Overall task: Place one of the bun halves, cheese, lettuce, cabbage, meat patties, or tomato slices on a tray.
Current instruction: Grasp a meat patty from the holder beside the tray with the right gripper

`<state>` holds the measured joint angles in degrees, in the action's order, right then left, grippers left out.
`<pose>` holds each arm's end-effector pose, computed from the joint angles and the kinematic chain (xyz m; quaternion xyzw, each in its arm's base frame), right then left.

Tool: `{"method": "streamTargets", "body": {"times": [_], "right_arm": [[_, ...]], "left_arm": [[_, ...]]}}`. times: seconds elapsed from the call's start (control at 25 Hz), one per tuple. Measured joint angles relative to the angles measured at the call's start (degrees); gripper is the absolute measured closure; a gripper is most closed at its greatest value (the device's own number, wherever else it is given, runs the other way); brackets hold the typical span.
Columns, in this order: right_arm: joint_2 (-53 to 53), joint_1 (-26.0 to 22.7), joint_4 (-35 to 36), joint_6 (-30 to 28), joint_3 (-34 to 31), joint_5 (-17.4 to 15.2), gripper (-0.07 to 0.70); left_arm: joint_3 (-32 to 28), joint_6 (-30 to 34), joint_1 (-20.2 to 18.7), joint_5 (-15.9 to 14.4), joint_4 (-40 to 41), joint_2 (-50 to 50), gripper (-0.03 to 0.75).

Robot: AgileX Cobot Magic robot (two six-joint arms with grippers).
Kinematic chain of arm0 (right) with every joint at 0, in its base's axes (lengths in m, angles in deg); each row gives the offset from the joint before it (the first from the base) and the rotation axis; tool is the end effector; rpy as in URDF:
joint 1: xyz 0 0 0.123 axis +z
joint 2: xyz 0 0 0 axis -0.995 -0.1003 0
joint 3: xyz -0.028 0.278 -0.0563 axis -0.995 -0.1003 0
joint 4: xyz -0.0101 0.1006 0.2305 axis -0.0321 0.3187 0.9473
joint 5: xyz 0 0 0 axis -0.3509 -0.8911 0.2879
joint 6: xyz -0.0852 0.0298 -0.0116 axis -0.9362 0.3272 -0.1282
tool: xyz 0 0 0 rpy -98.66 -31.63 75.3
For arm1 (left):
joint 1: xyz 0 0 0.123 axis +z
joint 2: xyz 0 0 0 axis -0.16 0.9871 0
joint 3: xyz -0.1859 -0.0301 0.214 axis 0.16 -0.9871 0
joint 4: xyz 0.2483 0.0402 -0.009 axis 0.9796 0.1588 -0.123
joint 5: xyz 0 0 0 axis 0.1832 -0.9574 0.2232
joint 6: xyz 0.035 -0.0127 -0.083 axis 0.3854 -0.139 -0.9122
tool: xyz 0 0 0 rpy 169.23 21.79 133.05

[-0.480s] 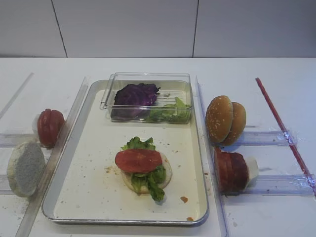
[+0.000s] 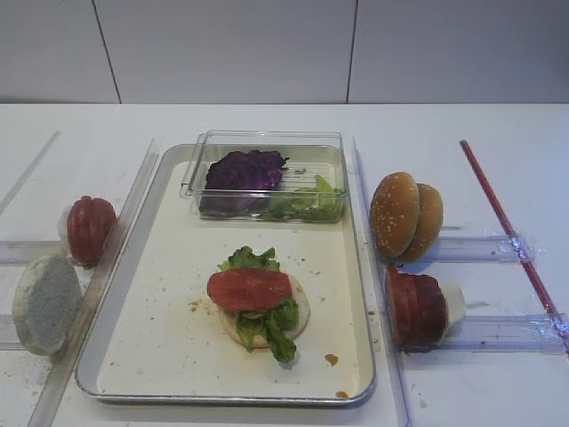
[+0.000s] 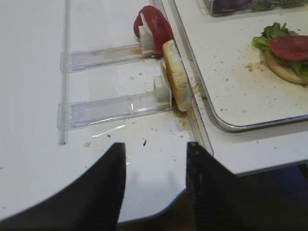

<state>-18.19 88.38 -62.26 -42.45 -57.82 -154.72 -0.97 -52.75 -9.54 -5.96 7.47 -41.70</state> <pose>-0.0075 0.0020 0.2613 -0.0423 0.8768 0.0271 0.4782 -0.0117 -0.0081 0.2637 0.0484 0.8823 -0.0277 0.4674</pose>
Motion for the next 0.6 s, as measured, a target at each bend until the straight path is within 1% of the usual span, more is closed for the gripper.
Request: {"method": "streamTargets", "body": {"times": [0.16,0.28,0.44,0.52,0.6], "right_arm": [[0.0,0.0,0.0,1.2,0.0,0.0,0.230],[-1.3,0.0,0.0,4.1,0.0,-0.1,0.230],[-6.5,0.0,0.4,5.7,1.8,-0.8,0.230],[-10.0,0.0,1.4,5.9,3.6,-1.2,0.230],[-14.5,0.0,2.6,5.9,6.1,-2.3,0.230]], "left_arm": [[0.0,0.0,0.0,0.0,0.0,0.0,0.430],[0.0,0.0,0.0,0.0,0.0,0.0,0.430],[0.0,0.0,0.0,0.0,0.0,0.0,0.430],[0.0,0.0,0.0,0.0,0.0,0.0,0.430],[0.0,0.0,0.0,0.0,0.0,0.0,0.430]]}}
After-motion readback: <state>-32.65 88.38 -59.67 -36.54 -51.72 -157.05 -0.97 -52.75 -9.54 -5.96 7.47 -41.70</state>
